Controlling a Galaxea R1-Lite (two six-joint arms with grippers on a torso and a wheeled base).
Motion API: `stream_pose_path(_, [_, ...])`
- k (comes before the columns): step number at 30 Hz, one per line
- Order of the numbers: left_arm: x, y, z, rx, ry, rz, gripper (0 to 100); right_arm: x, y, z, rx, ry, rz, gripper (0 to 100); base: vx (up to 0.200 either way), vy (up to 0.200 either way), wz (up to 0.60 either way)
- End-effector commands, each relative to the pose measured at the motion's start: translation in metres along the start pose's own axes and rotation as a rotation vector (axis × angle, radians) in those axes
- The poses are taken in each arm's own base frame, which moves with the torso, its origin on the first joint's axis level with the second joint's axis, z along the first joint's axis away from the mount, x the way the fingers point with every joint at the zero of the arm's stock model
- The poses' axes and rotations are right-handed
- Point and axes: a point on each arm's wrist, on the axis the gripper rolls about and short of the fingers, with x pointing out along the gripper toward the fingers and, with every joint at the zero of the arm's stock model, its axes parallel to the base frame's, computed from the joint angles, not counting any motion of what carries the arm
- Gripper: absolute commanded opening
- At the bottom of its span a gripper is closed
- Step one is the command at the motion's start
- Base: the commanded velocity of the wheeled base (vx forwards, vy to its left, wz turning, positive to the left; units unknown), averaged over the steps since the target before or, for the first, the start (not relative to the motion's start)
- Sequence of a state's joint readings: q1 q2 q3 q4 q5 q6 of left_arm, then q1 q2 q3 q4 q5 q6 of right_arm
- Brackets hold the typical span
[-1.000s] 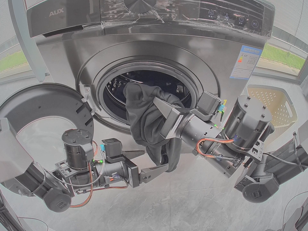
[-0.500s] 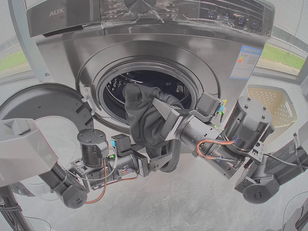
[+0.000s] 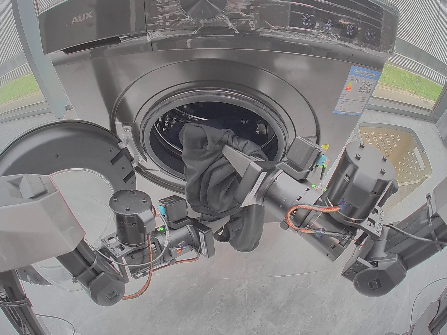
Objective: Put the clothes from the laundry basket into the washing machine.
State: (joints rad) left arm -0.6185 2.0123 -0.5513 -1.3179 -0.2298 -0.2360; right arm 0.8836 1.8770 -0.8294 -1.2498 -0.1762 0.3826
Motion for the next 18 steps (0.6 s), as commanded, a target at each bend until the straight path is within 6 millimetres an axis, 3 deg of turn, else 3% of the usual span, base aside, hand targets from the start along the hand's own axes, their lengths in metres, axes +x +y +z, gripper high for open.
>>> stream_pose_path(1, [-0.020,-0.014,0.009,0.009,-0.036,-0.031,0,-0.001,-0.002,0.000,-0.004,0.001,-0.005,0,0.000,0.000,0.00])
stream_pose_path(8, [-0.050,-0.030,0.013,0.021,-0.068,-0.052,0,-0.006,-0.010,-0.007,-0.019,0.036,-0.031,0,0.000,0.000,0.00])
stream_pose_path(12, [-0.058,-0.033,0.014,0.026,-0.080,-0.057,0,-0.010,-0.012,-0.010,-0.038,0.039,-0.031,0,0.000,0.000,0.00])
stream_pose_path(13, [-0.058,-0.032,0.015,0.027,-0.087,-0.057,0,-0.010,-0.012,-0.009,-0.041,0.035,-0.030,100,0.000,0.000,0.00])
stream_pose_path(18, [-0.057,-0.030,0.023,0.033,-0.139,-0.051,0,-0.018,-0.022,-0.004,-0.058,0.045,-0.055,100,0.000,0.000,0.00])
